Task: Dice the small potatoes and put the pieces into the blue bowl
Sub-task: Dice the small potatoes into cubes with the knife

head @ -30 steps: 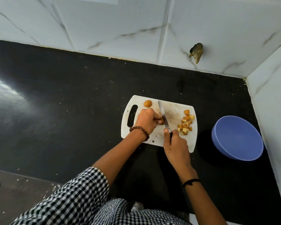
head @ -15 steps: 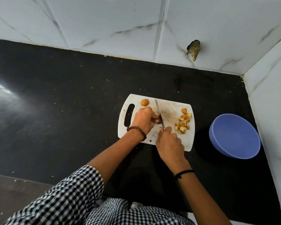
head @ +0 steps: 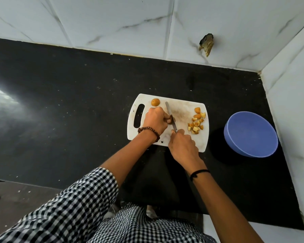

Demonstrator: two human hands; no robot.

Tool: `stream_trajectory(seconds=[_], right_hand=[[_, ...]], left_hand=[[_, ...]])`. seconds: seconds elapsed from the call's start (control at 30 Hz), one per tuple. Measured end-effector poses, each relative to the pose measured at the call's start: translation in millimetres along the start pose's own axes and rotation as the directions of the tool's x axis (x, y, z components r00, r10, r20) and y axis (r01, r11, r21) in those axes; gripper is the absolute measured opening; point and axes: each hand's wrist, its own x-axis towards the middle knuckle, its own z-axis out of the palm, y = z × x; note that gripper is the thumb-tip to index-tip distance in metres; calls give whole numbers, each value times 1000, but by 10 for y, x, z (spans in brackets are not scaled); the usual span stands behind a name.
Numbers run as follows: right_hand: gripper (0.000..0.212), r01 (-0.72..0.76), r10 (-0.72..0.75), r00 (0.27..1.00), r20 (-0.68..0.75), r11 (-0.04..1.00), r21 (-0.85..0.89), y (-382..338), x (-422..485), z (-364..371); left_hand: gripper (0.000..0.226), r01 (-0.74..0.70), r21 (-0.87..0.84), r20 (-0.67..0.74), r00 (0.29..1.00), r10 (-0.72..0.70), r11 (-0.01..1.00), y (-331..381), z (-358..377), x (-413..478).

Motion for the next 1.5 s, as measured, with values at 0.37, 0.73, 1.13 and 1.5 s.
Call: stream_trajectory(seconds=[0.37,0.73,1.13,1.5], right_hand=[[34,-5,7,999,41,999,-50,232,-398,-12],[40,-27,34,991,126,998,-58,465,-721,-218],[39,33,-24,998,-64,989,146,395,-280,-199],[45,154,-120,953,-279,983,104,20,505,-149]], left_hand=[[13,25,-39,-5,1000,-26,999,-14,8,1],[27,-59,96,29,998,57,994,-64,83,-7],[20,-116,115,39,993,112,987,-107,-4,-87],[24,-115,163,32,993,111,980,-192,-41,-144]])
